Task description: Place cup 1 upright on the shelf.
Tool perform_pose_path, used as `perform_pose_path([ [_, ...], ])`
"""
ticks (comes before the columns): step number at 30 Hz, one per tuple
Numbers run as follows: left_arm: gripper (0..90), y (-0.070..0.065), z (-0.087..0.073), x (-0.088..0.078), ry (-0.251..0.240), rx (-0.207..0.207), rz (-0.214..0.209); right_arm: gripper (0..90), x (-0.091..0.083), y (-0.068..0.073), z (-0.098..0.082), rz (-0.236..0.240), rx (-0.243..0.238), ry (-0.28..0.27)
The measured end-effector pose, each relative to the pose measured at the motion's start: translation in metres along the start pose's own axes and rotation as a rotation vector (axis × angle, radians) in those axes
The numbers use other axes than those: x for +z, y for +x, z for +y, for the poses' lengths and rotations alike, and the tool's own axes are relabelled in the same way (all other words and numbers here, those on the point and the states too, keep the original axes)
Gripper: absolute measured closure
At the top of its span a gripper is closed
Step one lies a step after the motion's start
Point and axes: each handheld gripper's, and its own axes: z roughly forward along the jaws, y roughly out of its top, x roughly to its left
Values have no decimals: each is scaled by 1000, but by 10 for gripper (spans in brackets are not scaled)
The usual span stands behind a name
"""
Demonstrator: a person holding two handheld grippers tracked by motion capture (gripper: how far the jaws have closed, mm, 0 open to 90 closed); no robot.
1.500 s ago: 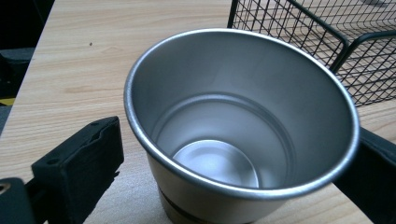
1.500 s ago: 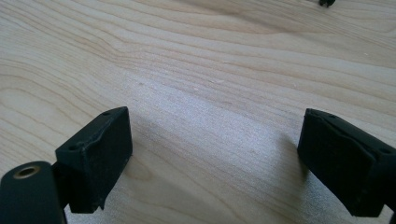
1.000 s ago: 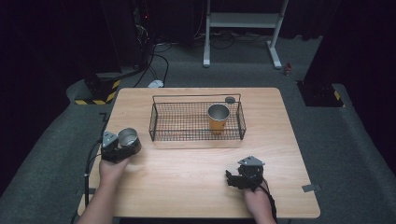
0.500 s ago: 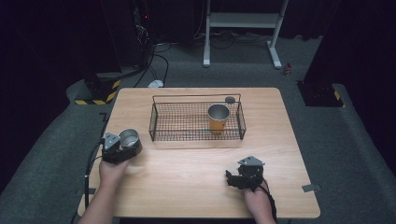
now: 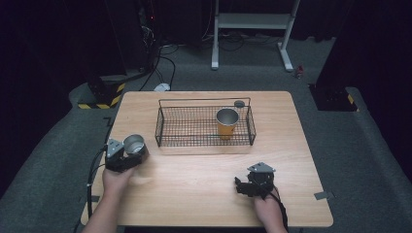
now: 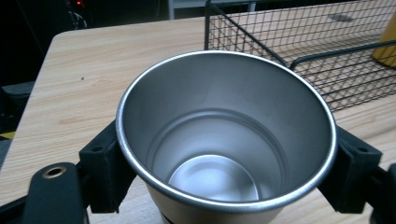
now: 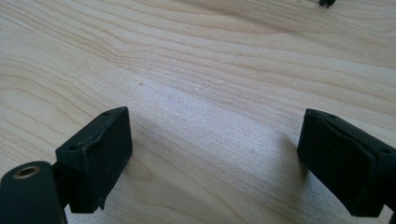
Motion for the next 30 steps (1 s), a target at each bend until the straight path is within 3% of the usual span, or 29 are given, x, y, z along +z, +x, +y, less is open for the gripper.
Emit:
perform_pose_path([
  [30,187,-26,12,-18,-42,13,-38,101,0,0,0,2,-5,1],
])
